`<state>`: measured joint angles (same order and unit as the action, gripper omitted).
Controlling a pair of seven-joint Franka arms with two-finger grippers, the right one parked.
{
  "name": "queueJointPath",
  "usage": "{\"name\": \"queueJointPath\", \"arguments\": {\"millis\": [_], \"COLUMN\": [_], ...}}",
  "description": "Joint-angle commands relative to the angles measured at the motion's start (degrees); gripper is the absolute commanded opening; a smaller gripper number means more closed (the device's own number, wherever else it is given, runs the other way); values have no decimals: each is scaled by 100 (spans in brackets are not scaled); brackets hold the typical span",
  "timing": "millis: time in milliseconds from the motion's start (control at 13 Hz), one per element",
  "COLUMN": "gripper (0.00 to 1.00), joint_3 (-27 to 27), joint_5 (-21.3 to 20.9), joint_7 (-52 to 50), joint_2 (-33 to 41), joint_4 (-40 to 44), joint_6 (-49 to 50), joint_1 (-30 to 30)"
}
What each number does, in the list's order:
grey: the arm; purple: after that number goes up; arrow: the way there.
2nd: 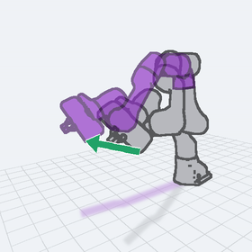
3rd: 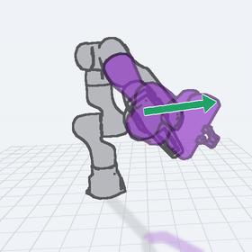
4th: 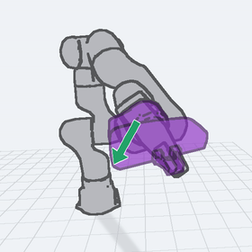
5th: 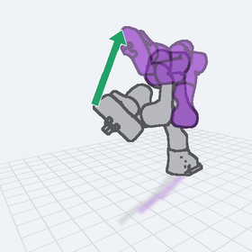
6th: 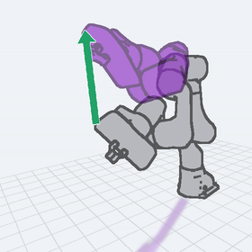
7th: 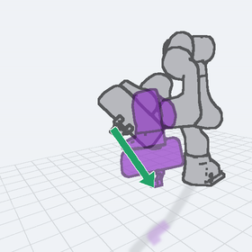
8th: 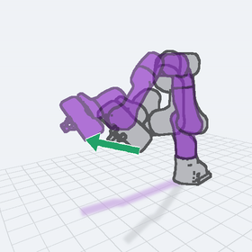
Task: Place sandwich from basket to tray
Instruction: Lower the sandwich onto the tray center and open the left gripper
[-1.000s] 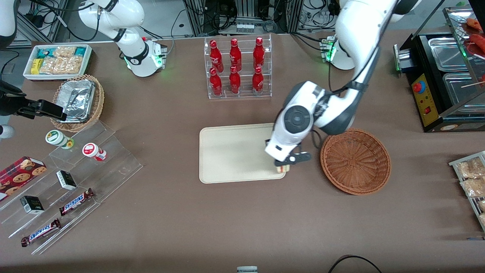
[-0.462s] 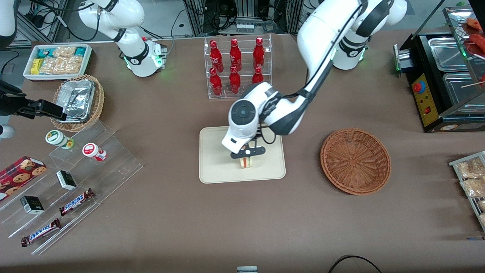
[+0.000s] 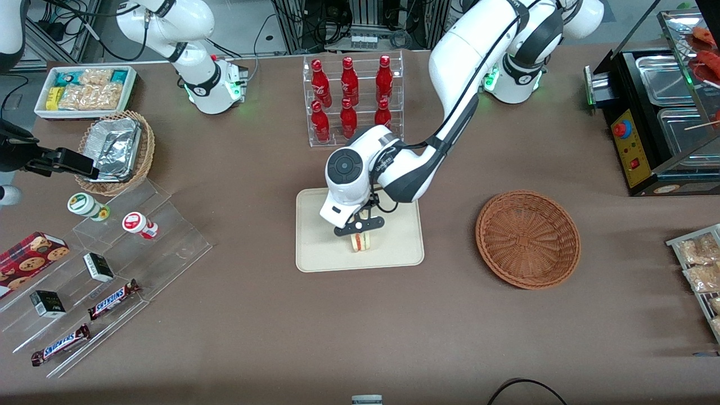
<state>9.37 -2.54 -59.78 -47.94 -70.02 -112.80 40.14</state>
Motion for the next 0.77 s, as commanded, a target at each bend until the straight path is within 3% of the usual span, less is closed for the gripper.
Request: {"name": "queueJointPath", "arguments": {"millis": [0,462,538,615,692], "gripper": [0,0,18,99,100], "joint_3": [-50,-58,-58,-58,-58], "joint_5": [-98,-107,-107,-107,-168], "joint_7": [-218,-428,-429,-412,-411], "joint_2": [-145,-286,-277,-277,-251], "joint_4": [208,173,181,190,190], "joint_6": [74,-110,-128,-128,-128], "joint_1": [81,143,151,152,152]}}
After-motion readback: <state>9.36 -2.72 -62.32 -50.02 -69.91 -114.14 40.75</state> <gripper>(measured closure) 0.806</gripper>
